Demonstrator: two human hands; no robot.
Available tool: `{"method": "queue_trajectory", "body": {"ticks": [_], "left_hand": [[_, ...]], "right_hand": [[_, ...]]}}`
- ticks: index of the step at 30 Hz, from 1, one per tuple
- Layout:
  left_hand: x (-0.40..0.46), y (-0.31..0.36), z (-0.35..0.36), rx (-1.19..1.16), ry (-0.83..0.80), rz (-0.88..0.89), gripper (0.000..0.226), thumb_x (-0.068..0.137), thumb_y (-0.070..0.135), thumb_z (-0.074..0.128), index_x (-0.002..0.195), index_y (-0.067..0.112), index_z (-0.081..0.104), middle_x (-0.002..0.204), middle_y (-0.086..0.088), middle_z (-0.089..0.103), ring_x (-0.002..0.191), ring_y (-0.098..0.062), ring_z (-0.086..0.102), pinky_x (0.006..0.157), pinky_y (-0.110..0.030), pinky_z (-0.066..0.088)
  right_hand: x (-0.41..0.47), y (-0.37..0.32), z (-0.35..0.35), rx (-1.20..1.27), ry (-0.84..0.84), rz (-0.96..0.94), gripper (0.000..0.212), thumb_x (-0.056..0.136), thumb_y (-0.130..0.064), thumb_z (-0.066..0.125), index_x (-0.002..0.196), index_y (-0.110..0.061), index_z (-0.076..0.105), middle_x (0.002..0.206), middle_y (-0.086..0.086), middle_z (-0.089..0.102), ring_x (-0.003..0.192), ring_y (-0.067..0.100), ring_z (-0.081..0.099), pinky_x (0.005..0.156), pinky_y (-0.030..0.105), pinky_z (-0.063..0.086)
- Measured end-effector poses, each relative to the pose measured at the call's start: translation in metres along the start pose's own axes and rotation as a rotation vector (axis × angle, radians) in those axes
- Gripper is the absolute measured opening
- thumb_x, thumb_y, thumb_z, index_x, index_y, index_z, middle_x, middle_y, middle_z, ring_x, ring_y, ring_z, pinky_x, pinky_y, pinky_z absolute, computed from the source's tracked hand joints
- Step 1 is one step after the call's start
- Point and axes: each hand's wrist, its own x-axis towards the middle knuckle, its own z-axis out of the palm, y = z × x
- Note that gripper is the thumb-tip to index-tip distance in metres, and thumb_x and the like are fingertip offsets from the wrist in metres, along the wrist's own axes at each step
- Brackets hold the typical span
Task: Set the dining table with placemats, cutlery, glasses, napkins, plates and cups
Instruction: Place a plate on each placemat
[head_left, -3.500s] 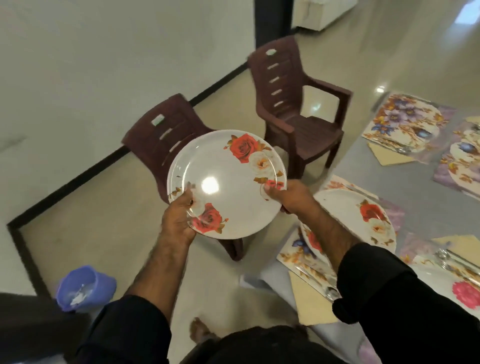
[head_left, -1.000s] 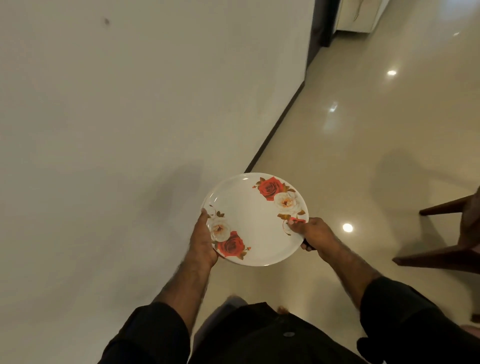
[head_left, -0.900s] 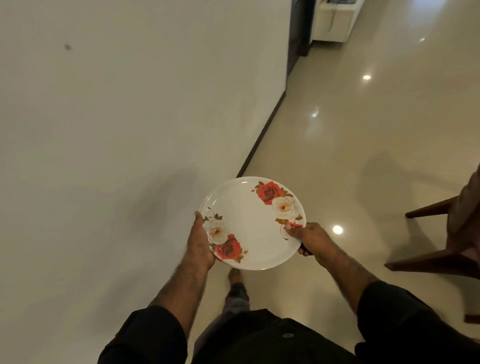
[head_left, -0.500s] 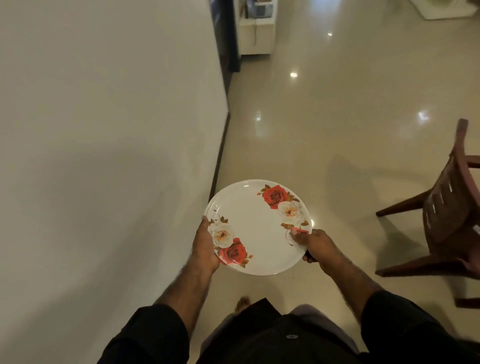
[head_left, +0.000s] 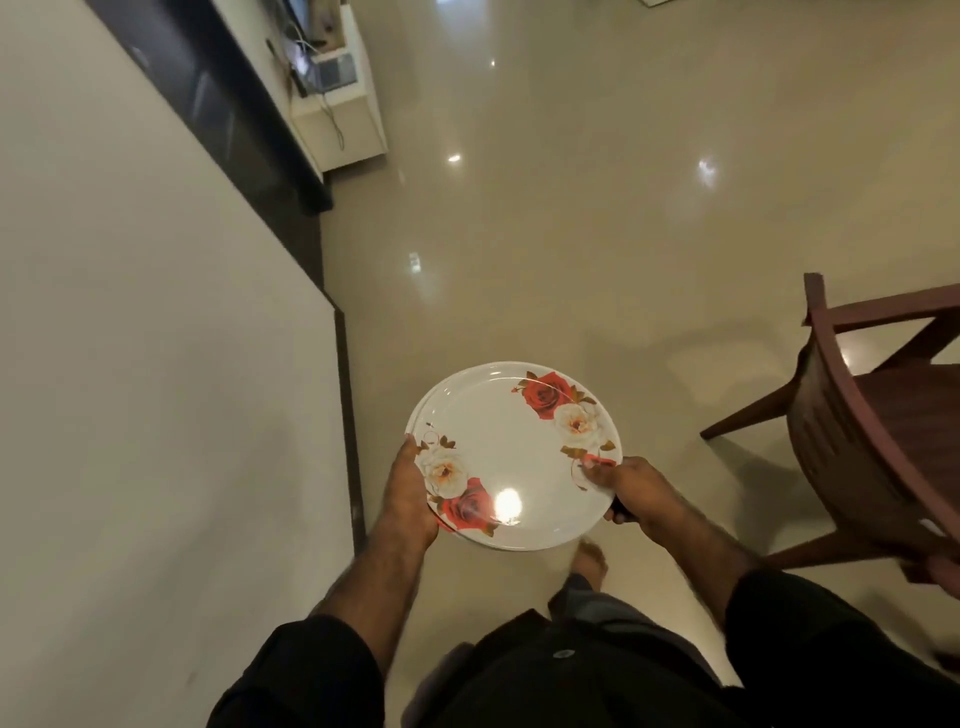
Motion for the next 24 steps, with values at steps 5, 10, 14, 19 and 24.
{"method": "queue_trajectory", "body": {"ticks": [5,10,14,19,24], "left_hand": [[0.078,0.058,0.078,0.038,-0.048,0.05,0.064,0.102,0.063,0.058,0.138,0.011,0.07,0.134,-0.022,0.069,0.123,-0.042,0.065,0.117,-0.064,0.043],[0.154,0.112,0.163,0.142,-0.051,0.064,0.043,0.106,0.057,0.053,0.108,0.019,0.071,0.105,-0.012,0.074,0.099,-0.033,0.068,0.093,-0.052,0.061],[0.241,0.151,0.232,0.186,-0.175,0.025,0.062,0.103,0.059,0.059,0.14,0.01,0.068,0.138,-0.025,0.067,0.128,-0.048,0.063,0.108,-0.07,0.049],[0.35,0.195,0.331,0.243,-0.251,-0.135,0.071,0.101,0.063,0.057,0.148,0.01,0.062,0.151,-0.023,0.059,0.14,-0.047,0.056,0.116,-0.069,0.042],[0.413,0.236,0.452,0.355,-0.345,-0.262,0.06,0.102,0.062,0.054,0.13,0.012,0.071,0.119,-0.013,0.075,0.112,-0.035,0.074,0.111,-0.057,0.051]], "right_hand": [[0.071,-0.084,-0.057,0.021,0.03,-0.015,0.043,0.096,-0.044,0.073,0.104,-0.002,0.074,0.078,0.019,0.073,0.052,0.023,0.057,0.049,0.028,0.043],[0.14,-0.154,-0.103,0.052,0.089,-0.029,0.04,0.098,-0.043,0.071,0.103,-0.003,0.074,0.082,0.022,0.076,0.053,0.023,0.058,0.05,0.028,0.045],[0.207,-0.194,-0.137,0.102,0.158,-0.012,0.041,0.099,-0.043,0.07,0.104,-0.002,0.073,0.083,0.021,0.076,0.055,0.023,0.058,0.051,0.029,0.044],[0.28,-0.246,-0.187,0.191,0.293,0.048,0.04,0.098,-0.043,0.071,0.106,-0.003,0.073,0.089,0.021,0.078,0.061,0.027,0.06,0.053,0.03,0.046],[0.315,-0.29,-0.243,0.32,0.421,0.072,0.042,0.099,-0.045,0.069,0.108,-0.004,0.074,0.092,0.018,0.079,0.065,0.029,0.062,0.053,0.031,0.046]]}}
